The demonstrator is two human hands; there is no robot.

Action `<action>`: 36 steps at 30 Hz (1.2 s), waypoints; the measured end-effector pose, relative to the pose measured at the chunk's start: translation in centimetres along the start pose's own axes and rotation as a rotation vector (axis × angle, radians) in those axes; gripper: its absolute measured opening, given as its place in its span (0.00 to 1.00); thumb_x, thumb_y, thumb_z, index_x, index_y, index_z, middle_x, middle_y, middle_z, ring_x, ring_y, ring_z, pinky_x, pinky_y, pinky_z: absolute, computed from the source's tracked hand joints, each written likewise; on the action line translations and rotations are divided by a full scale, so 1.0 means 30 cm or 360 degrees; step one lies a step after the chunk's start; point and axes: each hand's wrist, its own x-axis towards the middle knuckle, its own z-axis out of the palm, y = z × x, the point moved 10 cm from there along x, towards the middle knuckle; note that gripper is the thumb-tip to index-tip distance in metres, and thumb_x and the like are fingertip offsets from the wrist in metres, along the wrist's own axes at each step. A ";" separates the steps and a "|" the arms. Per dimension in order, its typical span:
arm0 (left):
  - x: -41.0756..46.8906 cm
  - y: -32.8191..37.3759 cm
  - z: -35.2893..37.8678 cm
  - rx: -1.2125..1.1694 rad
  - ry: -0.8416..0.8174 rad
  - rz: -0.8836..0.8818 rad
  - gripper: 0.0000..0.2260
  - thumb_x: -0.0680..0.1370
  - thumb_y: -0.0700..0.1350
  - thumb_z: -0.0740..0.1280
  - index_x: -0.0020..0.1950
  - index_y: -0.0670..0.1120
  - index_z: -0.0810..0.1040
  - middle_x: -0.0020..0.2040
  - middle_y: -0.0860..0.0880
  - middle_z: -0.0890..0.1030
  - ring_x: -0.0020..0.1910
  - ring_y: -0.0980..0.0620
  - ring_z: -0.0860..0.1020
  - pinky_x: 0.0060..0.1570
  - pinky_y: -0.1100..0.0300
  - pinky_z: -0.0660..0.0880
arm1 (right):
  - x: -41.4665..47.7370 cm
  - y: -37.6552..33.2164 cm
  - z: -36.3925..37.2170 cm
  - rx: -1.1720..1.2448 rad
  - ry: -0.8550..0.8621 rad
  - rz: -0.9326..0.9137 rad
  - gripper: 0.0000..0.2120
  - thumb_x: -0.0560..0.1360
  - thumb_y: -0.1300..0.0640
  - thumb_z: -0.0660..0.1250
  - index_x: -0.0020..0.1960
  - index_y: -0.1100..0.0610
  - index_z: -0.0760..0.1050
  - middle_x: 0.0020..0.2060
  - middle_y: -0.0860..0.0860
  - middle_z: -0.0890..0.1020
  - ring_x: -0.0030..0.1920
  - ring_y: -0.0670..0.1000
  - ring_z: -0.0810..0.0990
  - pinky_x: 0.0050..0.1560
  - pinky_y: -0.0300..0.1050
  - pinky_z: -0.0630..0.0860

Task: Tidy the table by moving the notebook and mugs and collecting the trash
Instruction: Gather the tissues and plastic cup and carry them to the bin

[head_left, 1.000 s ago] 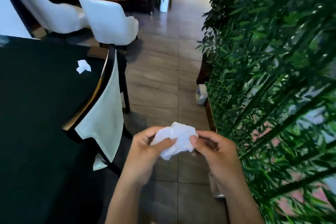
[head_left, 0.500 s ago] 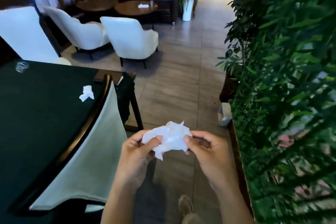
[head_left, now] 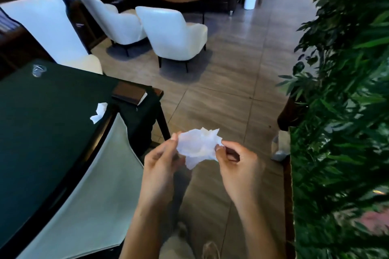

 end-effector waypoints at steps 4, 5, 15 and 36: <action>0.169 -0.005 0.017 0.0034 -0.0184 -0.0057 0.14 0.81 0.46 0.67 0.57 0.37 0.86 0.69 0.48 0.83 0.70 0.50 0.80 0.73 0.38 0.71 | 0.117 0.010 0.104 0.0015 -0.0124 0.0021 0.06 0.73 0.59 0.76 0.49 0.52 0.87 0.36 0.35 0.83 0.37 0.39 0.85 0.42 0.43 0.84; 0.215 0.000 0.026 0.0120 -0.0259 0.0009 0.16 0.78 0.48 0.70 0.56 0.36 0.86 0.71 0.48 0.81 0.73 0.51 0.77 0.73 0.37 0.70 | 0.151 0.007 0.138 0.0035 -0.0162 0.0029 0.06 0.73 0.59 0.76 0.49 0.51 0.87 0.35 0.33 0.82 0.37 0.37 0.85 0.41 0.38 0.83; 0.736 0.149 -0.018 0.0066 -0.0234 0.0116 0.11 0.74 0.46 0.75 0.41 0.37 0.84 0.45 0.34 0.86 0.47 0.36 0.84 0.53 0.45 0.79 | 0.544 -0.161 0.649 0.0499 -0.0674 0.0126 0.14 0.72 0.67 0.77 0.45 0.47 0.85 0.40 0.45 0.89 0.40 0.44 0.88 0.38 0.36 0.80; 0.937 0.334 -1.065 -0.0445 0.1446 0.0224 0.08 0.75 0.33 0.73 0.48 0.43 0.88 0.47 0.38 0.89 0.43 0.44 0.85 0.44 0.52 0.79 | 0.536 -0.375 1.941 -0.0145 -0.1808 -0.0126 0.04 0.75 0.60 0.73 0.45 0.52 0.86 0.34 0.50 0.88 0.36 0.50 0.88 0.45 0.51 0.87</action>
